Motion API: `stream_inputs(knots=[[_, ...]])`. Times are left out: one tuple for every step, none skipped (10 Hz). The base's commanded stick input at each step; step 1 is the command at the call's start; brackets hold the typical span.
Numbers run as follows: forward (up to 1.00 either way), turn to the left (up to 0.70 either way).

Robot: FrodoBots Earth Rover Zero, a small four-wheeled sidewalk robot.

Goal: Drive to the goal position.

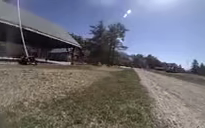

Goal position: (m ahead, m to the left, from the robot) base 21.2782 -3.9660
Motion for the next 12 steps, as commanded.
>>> stream_inputs(knots=[[0.69, 0.06], [0.69, 0.06], [0.69, 0.06], [0.69, 0.06], [0.69, 0.06], [0.69, 0.06], [0.69, 0.06], [0.69, -0.14], [0.69, -0.34], [0.69, -0.34], [0.69, -0.34], [0.69, -0.34]])
